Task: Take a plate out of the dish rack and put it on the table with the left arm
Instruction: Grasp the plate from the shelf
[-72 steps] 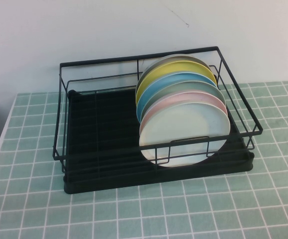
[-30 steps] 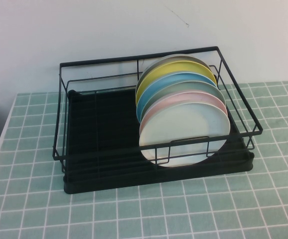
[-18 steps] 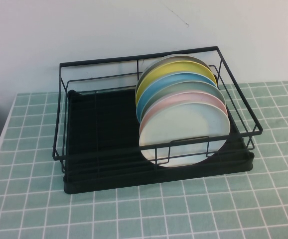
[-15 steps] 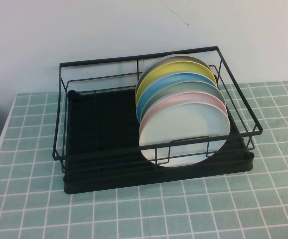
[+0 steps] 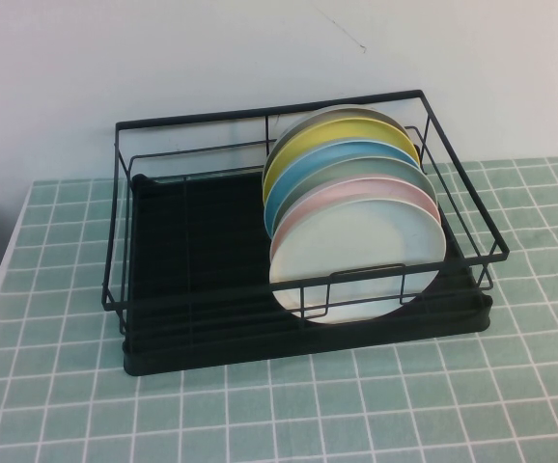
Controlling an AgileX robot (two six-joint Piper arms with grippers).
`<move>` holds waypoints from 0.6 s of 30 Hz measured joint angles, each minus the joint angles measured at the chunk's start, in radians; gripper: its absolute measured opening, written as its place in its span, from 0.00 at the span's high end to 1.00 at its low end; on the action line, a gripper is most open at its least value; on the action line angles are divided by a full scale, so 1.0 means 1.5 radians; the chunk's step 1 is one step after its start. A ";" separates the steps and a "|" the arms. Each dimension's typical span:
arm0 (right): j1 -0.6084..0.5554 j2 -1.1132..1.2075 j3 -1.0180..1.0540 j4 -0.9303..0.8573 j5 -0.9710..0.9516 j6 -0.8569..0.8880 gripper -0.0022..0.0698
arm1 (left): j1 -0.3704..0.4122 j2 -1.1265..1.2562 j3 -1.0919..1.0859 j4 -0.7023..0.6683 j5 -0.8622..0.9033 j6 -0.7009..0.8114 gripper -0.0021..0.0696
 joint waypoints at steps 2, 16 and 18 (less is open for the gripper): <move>0.000 0.000 0.000 0.000 0.000 0.000 0.97 | -0.014 0.041 0.007 -0.101 0.006 0.028 0.98; 0.000 0.000 0.000 0.000 0.000 0.000 0.97 | -0.215 0.272 -0.038 -0.867 0.008 0.754 0.98; 0.000 0.000 0.000 0.000 0.000 0.000 0.97 | -0.242 0.293 -0.045 -0.938 -0.017 0.798 0.98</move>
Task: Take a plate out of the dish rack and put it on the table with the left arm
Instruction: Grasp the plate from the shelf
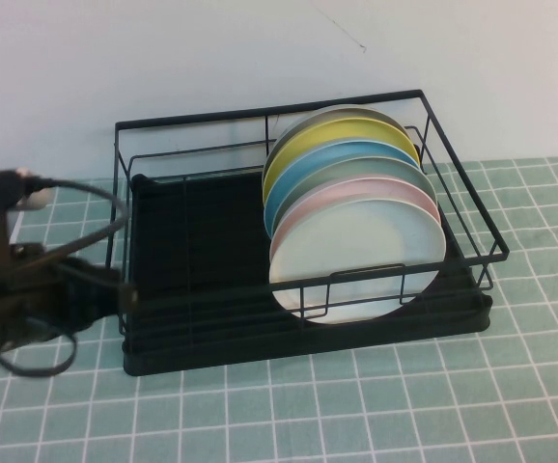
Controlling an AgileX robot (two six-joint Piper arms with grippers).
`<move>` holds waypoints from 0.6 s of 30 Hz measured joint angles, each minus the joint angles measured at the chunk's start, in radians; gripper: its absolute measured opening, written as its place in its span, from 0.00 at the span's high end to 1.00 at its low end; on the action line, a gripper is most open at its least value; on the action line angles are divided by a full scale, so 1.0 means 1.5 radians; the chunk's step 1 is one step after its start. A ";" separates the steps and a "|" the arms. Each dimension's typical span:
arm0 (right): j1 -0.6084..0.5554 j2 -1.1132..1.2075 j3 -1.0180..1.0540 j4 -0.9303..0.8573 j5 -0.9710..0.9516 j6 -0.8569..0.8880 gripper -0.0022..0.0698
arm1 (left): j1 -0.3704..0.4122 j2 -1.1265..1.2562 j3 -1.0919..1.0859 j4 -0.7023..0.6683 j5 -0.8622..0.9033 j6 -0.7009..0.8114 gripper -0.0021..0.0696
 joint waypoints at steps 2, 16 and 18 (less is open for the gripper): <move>0.000 0.000 0.000 0.000 0.000 0.000 0.97 | -0.017 0.011 -0.001 -0.058 -0.045 0.017 0.98; 0.000 0.000 0.000 0.000 0.000 0.000 0.97 | -0.028 0.025 -0.016 -0.190 -0.086 0.184 0.98; 0.000 0.000 0.000 0.000 0.000 0.000 0.97 | -0.028 0.024 -0.039 -0.190 -0.046 0.236 0.98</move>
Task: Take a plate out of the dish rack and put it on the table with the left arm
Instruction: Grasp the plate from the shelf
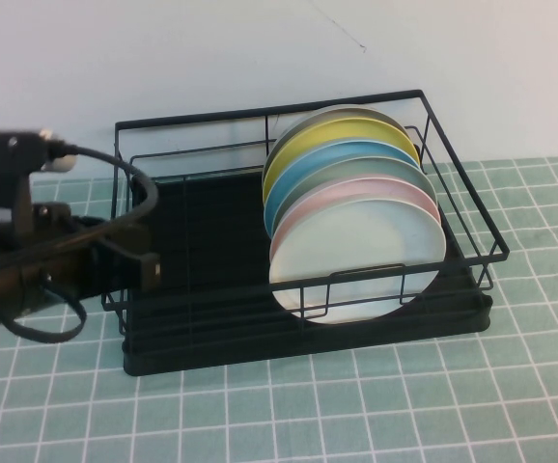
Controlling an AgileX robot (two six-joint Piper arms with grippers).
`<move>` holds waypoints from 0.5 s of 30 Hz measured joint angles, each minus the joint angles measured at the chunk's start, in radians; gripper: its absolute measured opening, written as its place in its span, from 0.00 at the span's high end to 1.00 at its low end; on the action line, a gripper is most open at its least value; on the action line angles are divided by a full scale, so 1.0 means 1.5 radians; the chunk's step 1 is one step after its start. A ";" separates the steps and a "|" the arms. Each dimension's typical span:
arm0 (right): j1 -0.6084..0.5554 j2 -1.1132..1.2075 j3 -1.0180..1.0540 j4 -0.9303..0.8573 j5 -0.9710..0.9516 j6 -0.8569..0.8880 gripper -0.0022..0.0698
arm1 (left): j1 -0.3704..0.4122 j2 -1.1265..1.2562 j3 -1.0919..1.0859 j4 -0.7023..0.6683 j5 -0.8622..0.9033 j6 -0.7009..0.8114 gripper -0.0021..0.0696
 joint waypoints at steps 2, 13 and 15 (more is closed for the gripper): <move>0.000 0.000 0.000 0.000 0.000 0.000 0.97 | -0.001 0.000 -0.027 0.000 0.038 0.036 0.98; 0.000 0.000 0.000 0.000 0.000 0.000 0.97 | -0.001 0.066 -0.178 -0.029 0.191 0.197 0.97; 0.000 0.000 0.000 0.000 0.000 0.000 0.97 | -0.001 0.091 -0.194 -0.049 0.206 0.225 0.93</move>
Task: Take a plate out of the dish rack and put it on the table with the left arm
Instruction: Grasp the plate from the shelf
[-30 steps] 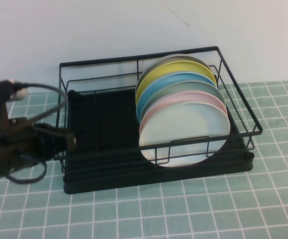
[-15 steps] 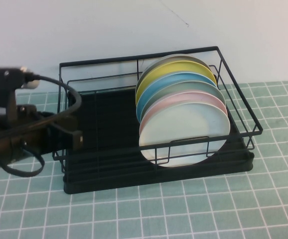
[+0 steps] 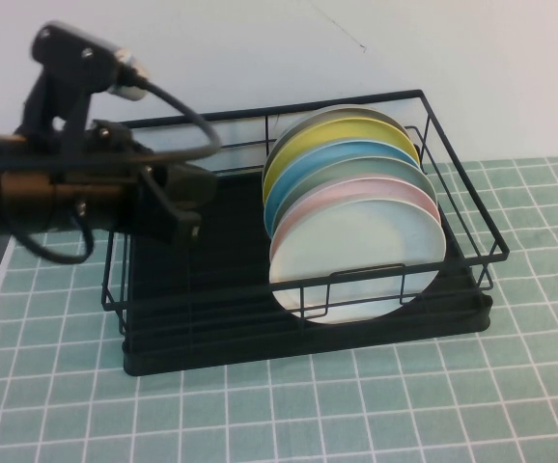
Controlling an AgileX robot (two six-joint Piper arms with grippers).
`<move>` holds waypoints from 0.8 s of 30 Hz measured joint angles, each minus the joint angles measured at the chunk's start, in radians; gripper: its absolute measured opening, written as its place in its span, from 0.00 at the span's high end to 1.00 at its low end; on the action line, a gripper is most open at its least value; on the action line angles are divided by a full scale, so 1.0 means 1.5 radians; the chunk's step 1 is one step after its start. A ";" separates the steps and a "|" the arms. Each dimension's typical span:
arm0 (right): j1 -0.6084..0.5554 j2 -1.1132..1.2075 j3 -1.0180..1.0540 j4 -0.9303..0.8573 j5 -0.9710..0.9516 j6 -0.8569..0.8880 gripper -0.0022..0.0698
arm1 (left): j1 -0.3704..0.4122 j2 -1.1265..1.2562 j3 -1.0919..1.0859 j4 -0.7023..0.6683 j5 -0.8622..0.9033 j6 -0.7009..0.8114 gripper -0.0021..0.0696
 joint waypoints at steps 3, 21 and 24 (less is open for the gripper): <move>0.000 0.000 0.000 0.000 0.000 0.000 0.97 | 0.000 0.047 -0.022 -0.036 0.007 0.021 0.81; 0.000 0.000 0.000 0.000 0.000 0.000 0.97 | -0.150 0.231 -0.110 0.143 -0.094 0.023 0.48; 0.000 0.000 0.000 0.000 0.000 0.000 0.97 | -0.158 0.245 -0.111 0.163 -0.115 0.017 0.48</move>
